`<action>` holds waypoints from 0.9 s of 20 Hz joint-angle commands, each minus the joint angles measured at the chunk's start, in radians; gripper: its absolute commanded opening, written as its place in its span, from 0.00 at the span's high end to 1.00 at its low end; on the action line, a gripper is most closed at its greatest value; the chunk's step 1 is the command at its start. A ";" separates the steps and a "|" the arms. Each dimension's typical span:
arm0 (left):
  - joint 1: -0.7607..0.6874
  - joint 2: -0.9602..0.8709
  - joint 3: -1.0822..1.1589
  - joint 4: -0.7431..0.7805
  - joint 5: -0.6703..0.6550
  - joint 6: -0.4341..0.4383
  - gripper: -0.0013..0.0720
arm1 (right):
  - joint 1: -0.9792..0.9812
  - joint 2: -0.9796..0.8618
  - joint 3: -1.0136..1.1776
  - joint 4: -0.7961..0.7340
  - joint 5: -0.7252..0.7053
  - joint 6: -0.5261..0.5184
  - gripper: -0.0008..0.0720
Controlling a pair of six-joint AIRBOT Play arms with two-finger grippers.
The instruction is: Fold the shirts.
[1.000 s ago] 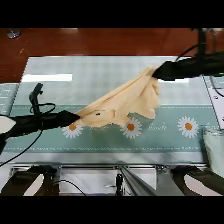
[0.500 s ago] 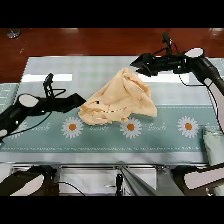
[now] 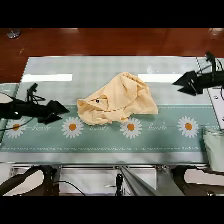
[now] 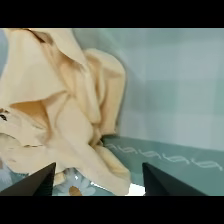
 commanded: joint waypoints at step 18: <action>-0.474 -0.267 0.142 -0.352 0.329 0.097 0.95 | 0.196 0.247 -0.593 0.008 -0.243 0.030 0.13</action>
